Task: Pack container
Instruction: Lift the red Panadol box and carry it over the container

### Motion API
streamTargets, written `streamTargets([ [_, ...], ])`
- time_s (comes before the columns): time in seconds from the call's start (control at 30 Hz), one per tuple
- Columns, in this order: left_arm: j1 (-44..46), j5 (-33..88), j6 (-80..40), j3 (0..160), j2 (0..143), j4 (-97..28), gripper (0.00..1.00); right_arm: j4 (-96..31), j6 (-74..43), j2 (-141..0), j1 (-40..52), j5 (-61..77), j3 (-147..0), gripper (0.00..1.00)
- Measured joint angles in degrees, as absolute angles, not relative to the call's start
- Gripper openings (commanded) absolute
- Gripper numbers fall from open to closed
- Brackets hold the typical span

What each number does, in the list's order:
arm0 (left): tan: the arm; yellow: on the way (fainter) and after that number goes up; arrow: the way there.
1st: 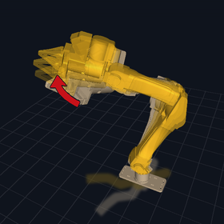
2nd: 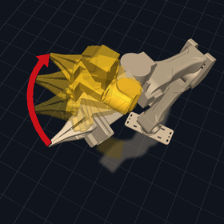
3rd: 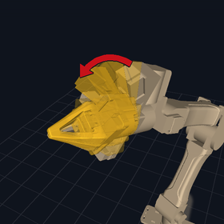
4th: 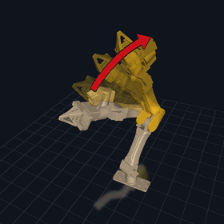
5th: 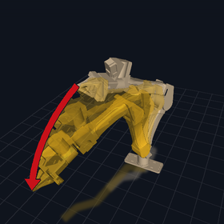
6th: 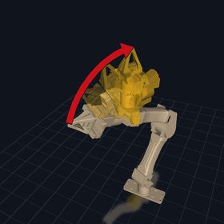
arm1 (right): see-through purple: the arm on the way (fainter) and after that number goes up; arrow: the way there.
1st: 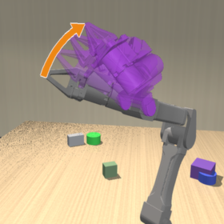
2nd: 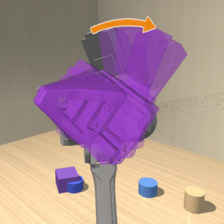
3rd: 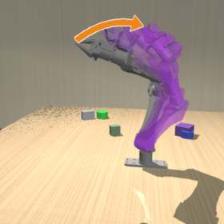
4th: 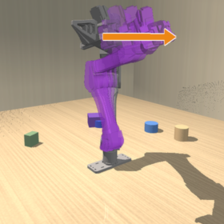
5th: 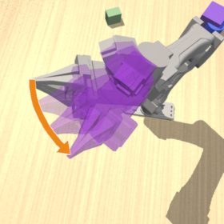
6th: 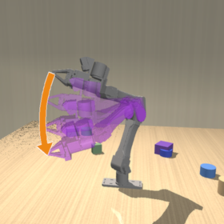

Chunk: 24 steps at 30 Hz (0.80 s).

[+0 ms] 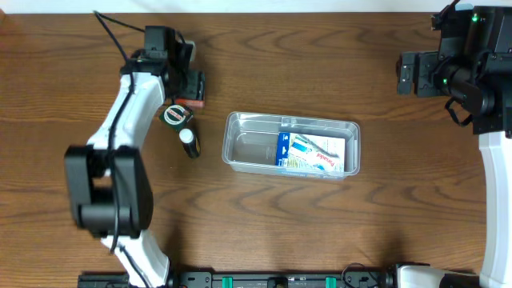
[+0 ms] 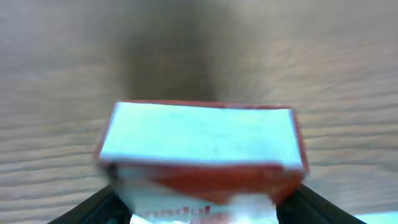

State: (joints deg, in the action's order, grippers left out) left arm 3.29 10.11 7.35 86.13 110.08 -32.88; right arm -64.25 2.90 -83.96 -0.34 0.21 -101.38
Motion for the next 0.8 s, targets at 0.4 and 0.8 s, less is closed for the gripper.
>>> streamTargets([
  [0.4, 7.0, 10.1, 5.6, 86.3, 99.3, -38.2, 0.71, -64.3, 2.9, -84.0, -0.3, 0.2, -101.4, 0.99],
  [0.8, 12.3, 10.1, 3.2, 86.3, 97.0, -39.9, 0.70, -64.3, 2.9, -84.0, -0.3, 0.2, -101.4, 0.99],
])
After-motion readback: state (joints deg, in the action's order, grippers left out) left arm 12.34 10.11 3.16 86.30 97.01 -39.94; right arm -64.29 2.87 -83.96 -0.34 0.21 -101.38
